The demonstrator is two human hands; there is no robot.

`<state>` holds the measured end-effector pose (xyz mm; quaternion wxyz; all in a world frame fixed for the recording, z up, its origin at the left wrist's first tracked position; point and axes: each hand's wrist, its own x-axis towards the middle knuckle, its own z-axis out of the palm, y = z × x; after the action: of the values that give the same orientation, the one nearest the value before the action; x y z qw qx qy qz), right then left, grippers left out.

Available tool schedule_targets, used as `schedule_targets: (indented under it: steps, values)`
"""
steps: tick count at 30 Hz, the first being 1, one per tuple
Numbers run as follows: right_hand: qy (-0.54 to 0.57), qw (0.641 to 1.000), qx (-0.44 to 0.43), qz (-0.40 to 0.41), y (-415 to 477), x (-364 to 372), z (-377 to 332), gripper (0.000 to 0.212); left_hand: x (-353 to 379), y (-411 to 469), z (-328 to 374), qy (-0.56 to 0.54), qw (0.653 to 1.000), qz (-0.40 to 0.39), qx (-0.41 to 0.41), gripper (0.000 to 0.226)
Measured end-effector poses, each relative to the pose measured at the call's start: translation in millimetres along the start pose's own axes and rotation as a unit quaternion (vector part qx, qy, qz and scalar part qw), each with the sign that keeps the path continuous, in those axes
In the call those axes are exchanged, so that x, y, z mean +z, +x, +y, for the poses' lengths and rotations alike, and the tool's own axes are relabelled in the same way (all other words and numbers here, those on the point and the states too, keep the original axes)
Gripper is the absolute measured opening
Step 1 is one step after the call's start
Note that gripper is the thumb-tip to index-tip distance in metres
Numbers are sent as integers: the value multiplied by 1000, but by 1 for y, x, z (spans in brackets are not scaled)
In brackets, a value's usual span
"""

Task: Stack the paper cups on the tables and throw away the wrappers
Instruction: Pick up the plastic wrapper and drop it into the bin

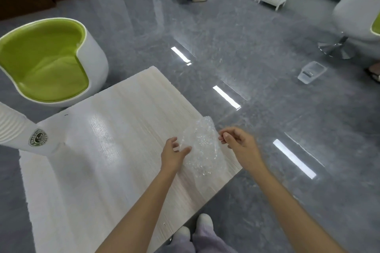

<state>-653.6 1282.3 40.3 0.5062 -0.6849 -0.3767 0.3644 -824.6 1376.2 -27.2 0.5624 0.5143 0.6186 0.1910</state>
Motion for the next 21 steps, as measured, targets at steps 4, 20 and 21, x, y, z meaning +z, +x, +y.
schedule_targets:
  steps: [4,20,21]
  values:
    - [7,1000,1,-8,3,1,1,24,5,8,-7,-5,999,-6,-31,64]
    - [11,999,6,43,-18,-1,-4,24,-15,5,5,-91,994,21,49,29]
    - [14,999,7,49,-22,0,-5,23,-16,4,6,-95,994,16,52,30]
